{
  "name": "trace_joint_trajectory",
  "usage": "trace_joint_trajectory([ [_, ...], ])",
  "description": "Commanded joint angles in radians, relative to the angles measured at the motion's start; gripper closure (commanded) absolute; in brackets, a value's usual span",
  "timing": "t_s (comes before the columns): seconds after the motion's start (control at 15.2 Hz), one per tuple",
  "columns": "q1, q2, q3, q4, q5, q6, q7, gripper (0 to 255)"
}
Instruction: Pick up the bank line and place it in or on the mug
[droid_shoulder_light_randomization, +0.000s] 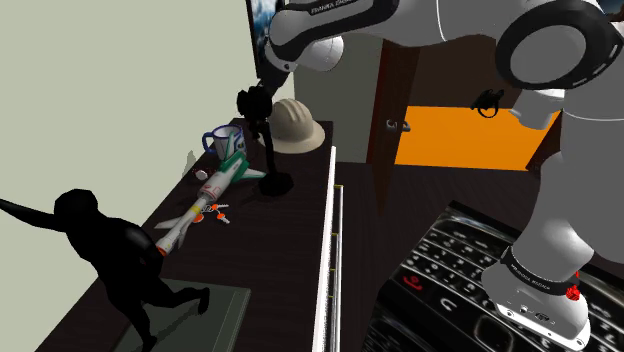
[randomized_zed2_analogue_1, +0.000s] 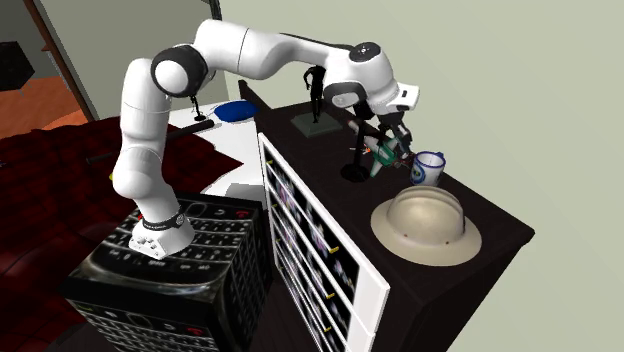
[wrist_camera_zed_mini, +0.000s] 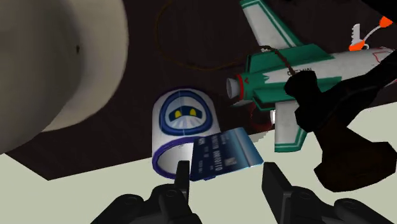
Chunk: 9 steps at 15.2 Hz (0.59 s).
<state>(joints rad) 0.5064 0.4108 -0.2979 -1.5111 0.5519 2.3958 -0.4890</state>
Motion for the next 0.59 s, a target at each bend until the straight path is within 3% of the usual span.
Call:
trace_joint_trajectory([
  [0.0, -0.022, 0.096, 0.005, 0.145, 0.006, -0.049, 0.020, 255],
  [0.2, -0.070, 0.269, 0.013, 0.423, 0.006, -0.150, 0.070, 255],
  [0.4, -0.151, 0.530, 0.028, 0.878, -0.010, -0.322, 0.166, 255],
  [0.53, -0.139, 0.504, 0.029, 0.804, -0.004, -0.278, 0.145, 255],
])
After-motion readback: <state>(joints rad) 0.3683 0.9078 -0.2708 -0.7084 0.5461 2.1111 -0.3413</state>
